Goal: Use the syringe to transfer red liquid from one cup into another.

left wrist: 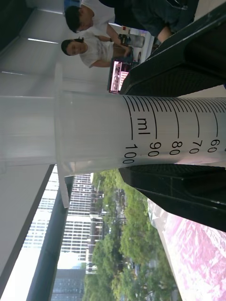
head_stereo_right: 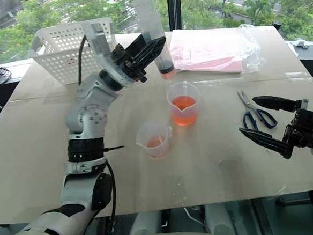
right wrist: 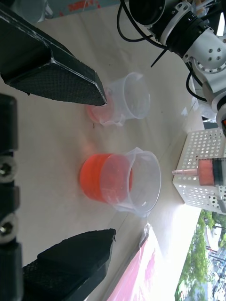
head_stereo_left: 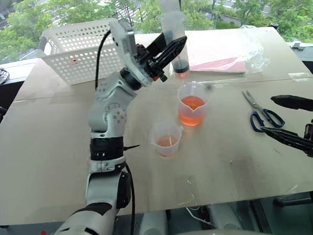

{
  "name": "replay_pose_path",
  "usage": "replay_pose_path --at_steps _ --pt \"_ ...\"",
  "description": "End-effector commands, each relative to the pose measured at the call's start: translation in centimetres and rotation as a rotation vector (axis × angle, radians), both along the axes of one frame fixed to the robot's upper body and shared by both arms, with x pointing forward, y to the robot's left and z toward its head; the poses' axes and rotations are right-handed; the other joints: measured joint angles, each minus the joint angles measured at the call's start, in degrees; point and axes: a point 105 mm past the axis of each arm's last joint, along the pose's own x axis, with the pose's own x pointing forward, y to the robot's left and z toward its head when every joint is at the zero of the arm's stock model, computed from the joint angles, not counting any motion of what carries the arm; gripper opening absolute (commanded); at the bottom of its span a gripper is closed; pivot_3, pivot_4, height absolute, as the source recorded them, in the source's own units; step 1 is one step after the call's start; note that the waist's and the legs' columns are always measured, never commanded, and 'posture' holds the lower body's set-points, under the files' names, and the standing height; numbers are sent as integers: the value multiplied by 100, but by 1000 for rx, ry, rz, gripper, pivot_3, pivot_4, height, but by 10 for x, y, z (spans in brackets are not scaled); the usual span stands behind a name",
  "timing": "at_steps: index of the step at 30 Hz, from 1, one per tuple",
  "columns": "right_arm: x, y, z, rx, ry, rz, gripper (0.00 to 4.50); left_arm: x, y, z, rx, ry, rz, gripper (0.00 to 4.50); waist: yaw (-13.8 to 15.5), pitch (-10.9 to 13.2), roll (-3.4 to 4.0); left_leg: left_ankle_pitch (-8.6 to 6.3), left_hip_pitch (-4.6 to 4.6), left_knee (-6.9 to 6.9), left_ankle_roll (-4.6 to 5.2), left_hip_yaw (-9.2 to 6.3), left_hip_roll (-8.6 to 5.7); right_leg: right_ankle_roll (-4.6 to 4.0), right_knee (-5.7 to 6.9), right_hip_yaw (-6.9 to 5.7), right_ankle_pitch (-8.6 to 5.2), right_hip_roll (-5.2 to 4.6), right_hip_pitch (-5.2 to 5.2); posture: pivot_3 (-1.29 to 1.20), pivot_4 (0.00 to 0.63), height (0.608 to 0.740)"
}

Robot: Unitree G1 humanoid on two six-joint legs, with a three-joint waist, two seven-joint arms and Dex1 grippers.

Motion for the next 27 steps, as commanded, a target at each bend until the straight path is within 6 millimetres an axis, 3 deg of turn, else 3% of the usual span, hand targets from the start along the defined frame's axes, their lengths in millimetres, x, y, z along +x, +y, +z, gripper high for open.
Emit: replay_pose_path --at_steps 1,6,9,12,20,23,27 --pt "-1 7 12 2 -59 37 4477 -29 11 1 41 -22 -7 1335 -7 0 1 0 3 0 0 -2 1 0 2 5 0 0 0 0 150 740" --pt "3 16 14 11 -67 87 4477 -50 30 -29 58 20 78 1335 -8 -1 1 0 7 2 0 -5 2 0 8 5 0 0 1 0 150 740" --pt "3 18 14 14 -67 100 4477 -56 32 -35 60 16 92 1335 57 1 -1 1 3 6 -2 1 0 -1 9 -4 0 -1 2 0 150 740" --pt "6 23 15 6 -68 132 4477 -69 36 -55 48 40 85 1335 20 -4 6 1 4 11 -2 11 0 -10 8 -3 -5 -1 5 0 150 740" --pt "9 29 20 -6 -82 168 4477 -83 34 -71 59 64 60 1335 31 -4 6 1 6 10 -2 16 0 -25 12 1 -14 -1 4 0 150 740" --pt "10 39 24 2 -86 189 4477 -80 30 -74 93 40 64 1335 20 -5 5 1 7 10 -2 21 0 -25 12 4 -14 -1 4 0 150 740" --pt "19 69 40 16 -68 229 4477 -79 23 -83 146 11 66 1335 -12 -4 6 1 10 9 -2 32 0 -26 12 15 -13 0 2 0 150 740"
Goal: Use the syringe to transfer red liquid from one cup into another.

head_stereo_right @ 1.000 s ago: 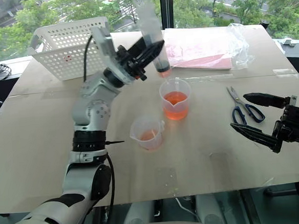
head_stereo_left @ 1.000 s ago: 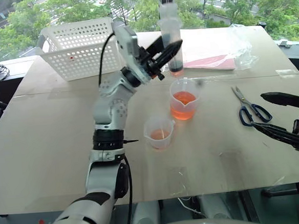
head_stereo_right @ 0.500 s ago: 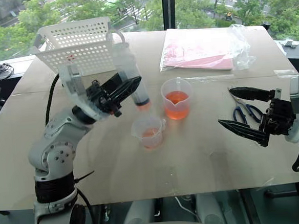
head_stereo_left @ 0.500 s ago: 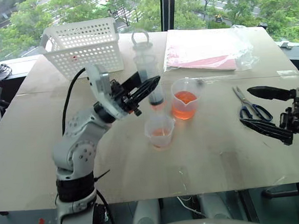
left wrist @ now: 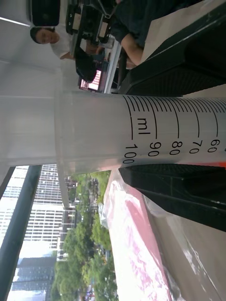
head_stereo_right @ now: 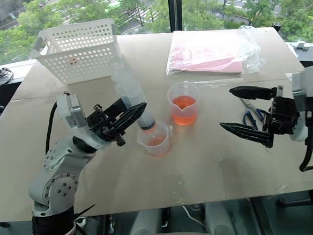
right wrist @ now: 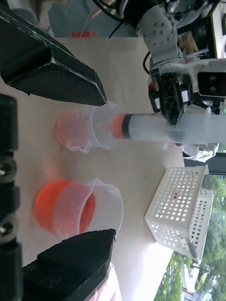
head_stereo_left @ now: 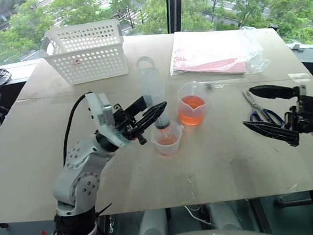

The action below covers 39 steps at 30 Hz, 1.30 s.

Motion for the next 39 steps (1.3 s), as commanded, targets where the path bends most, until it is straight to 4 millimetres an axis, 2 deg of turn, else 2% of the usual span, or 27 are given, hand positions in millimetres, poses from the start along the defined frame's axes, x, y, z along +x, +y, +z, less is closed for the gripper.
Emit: replay_pose_path --at_steps 1,7,12,15,21,22,33,39 --pt "4 27 20 -7 -47 34 4477 -3 -4 2 30 -66 1 1335 -43 0 3 0 1 0 0 0 0 0 1 0 0 0 0 0 150 740" --pt "14 71 43 -48 -93 106 4477 -6 -7 -9 78 -99 -3 1335 -78 0 6 0 -5 -5 0 -6 4 -3 3 -4 -1 2 -10 0 150 740" --pt "41 94 52 -48 -100 44 4477 -8 -5 -15 88 -114 23 1335 -75 0 7 0 -13 -10 0 -3 8 -3 -2 -4 1 -9 -15 0 150 740" --pt "44 99 53 -49 -87 46 4477 -8 -5 -17 87 -115 36 1335 -65 1 7 -1 -16 -10 1 -1 7 -2 -6 -4 1 -15 -15 0 150 740" --pt "35 108 53 -57 -82 117 4477 -9 -6 -20 87 -108 53 1335 -105 1 7 -1 -14 -13 1 -5 9 1 -6 -4 3 -16 -15 0 150 740" --pt "34 109 53 -61 -83 120 4091 -9 -7 -19 85 -108 54 1335 -107 1 7 -1 -13 -13 1 -6 10 2 -4 -6 3 -15 -15 0 150 740" --pt "22 116 56 -67 -86 185 4091 -7 -10 -13 80 -102 59 1335 -117 1 8 -1 -12 -14 1 -21 9 19 -3 -7 13 -15 -15 0 150 740" --pt "36 121 58 -58 -90 104 4091 -6 -11 -14 86 -98 52 1335 -125 1 8 -1 -11 -14 1 -22 9 19 -2 -7 13 -14 -15 0 150 740"
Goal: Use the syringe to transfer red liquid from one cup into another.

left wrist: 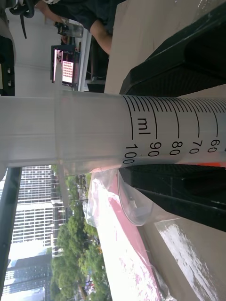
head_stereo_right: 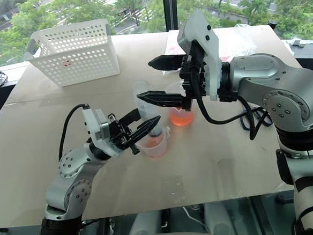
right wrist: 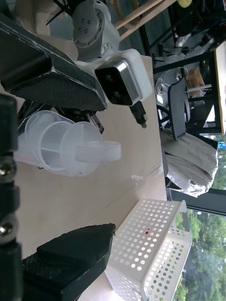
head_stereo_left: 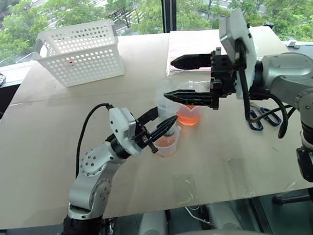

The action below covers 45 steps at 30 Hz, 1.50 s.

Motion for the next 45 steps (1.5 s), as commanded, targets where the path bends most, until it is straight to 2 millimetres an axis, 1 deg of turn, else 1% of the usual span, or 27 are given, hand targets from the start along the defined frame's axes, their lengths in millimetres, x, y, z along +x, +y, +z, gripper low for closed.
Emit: replay_pose_path --at_steps 1,2,3,4,6,7,8,9,10,17,23,28,32,40,45 --pt "3 2 9 6 -44 -41 3673 -7 -4 11 -7 -55 -26 1335 -1 0 0 0 0 0 0 0 0 0 0 0 0 0 0 0 150 740" --pt "3 2 9 5 -44 -48 3511 -7 -4 11 -6 -55 -26 1335 1 0 0 0 0 0 0 0 0 -1 0 0 0 0 -1 0 150 740" --pt "4 2 9 4 -44 -52 3184 -7 -4 11 -6 -55 -26 1335 5 0 0 0 -1 -1 0 1 0 0 -1 0 0 0 -1 0 150 740" --pt "4 2 8 4 -44 -54 2741 -7 -4 11 -6 -55 -26 1335 7 0 0 0 -3 -2 0 0 0 0 -2 -1 0 0 -1 0 150 740" --pt "5 2 7 -13 -49 -59 1708 -9 -5 13 -8 -57 -26 1335 3 0 1 0 -4 -3 0 -2 0 0 -6 0 0 -1 -1 0 150 740" --pt "4 2 7 -21 -53 -57 1367 -9 -6 15 -9 -58 -25 1335 0 0 1 0 -3 -4 0 -3 0 0 -6 1 0 -1 -1 0 150 740" --pt "3 2 7 -28 -57 -54 636 -10 -7 16 -10 -59 -24 1335 -1 1 1 0 -3 -4 0 -5 0 1 -6 0 0 -1 -1 0 150 740" --pt "2 2 8 -33 -61 -48 485 -10 -7 16 -11 -59 -23 1335 -1 2 3 0 -3 -4 0 -7 0 0 -6 0 0 -1 -1 0 150 740" --pt "1 3 8 -37 -67 -41 101 -10 -7 17 -12 -59 -22 1335 0 2 2 0 -3 -4 0 -8 0 0 -6 -1 0 -1 -2 0 150 740" --pt "-7 9 8 -51 -88 24 101 -10 -7 20 -19 -56 -17 1335 0 2 3 0 -3 -4 0 -13 0 -1 -6 -3 0 0 -2 0 150 740" --pt "-18 18 -9 -76 -72 160 101 -11 -7 22 -34 -54 -21 1335 2 2 3 0 -3 -5 0 -13 0 -1 -7 -4 -1 -1 -2 0 150 740" --pt "-20 24 -36 -109 -17 229 101 -11 -7 26 -47 -58 -22 1335 1 2 3 0 -3 -5 0 -12 0 0 -8 -4 0 -1 -1 0 150 740" --pt "-22 28 -54 -123 27 278 101 -11 -7 27 -57 -56 -16 1335 -1 2 4 0 -2 -6 0 -13 -1 0 -7 -4 -1 0 -2 0 150 740" --pt "-17 29 -69 -124 91 293 101 -12 -3 27 -64 -54 0 1335 0 3 5 0 -2 -7 0 -13 -1 -1 -8 -4 -1 0 -2 0 150 740" --pt "-17 30 -74 -115 126 307 101 -14 -3 29 -66 -55 0 1335 1 3 5 0 -2 -7 0 -14 -1 -3 -7 -5 -2 -1 -2 0 150 740"
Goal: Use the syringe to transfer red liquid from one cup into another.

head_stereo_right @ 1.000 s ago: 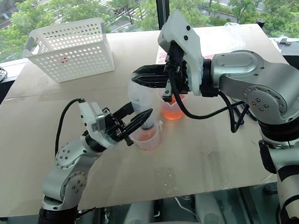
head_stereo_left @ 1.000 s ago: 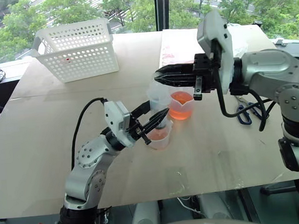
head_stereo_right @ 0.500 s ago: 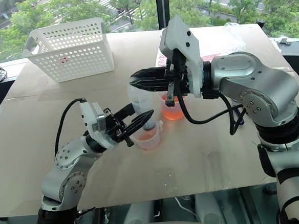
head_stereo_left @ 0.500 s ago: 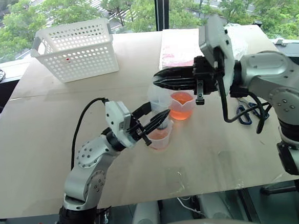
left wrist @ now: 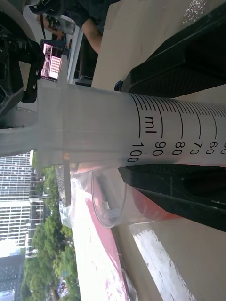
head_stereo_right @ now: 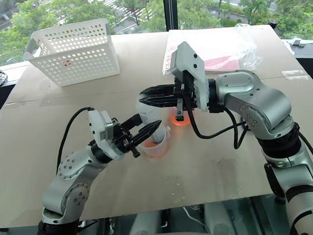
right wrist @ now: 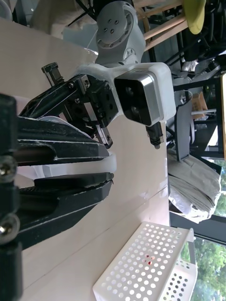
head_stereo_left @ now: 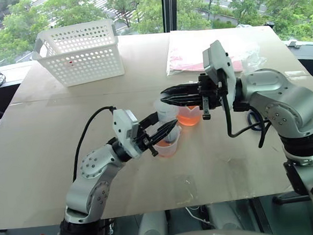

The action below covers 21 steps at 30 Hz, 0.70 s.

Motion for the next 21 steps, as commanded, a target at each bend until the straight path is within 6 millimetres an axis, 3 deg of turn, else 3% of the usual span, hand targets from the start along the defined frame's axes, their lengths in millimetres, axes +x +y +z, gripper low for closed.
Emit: replay_pose_path --at_steps 1,5,9,13,18,19,21 --pt "-19 15 -30 -79 110 141 101 -14 -4 40 -77 -162 -24 1335 0 0 0 0 0 0 0 0 0 -1 0 0 0 0 0 0 150 740" --pt "-16 13 -26 -48 89 131 101 -18 -4 47 -76 -169 -23 1335 0 0 0 0 0 0 0 0 0 -5 0 0 -3 0 0 0 150 740" --pt "-13 8 -8 53 96 150 101 -24 -5 57 -73 -179 -22 1335 -1 1 0 0 -1 -1 0 -2 1 2 -1 -1 1 0 0 0 150 740" --pt "-11 3 5 107 54 141 1768 -27 -2 64 -72 -179 -17 1335 -1 1 1 0 0 -1 0 -4 2 3 0 -1 2 0 1 0 150 740" --pt "-13 -17 24 174 -2 123 4207 -26 4 76 -113 -153 4 1335 7 2 2 0 -1 -1 0 -6 0 3 0 -3 2 -1 2 0 150 740" --pt "-13 -23 30 193 -11 115 4465 -24 6 78 -121 -142 14 1335 9 2 1 0 -1 -1 0 -6 0 3 -1 -3 2 -1 2 0 150 740" --pt "-16 -33 37 214 -24 113 4465 -20 10 80 -124 -121 31 1335 15 2 1 0 -2 0 0 -9 0 3 -2 -6 2 -1 2 0 150 740"
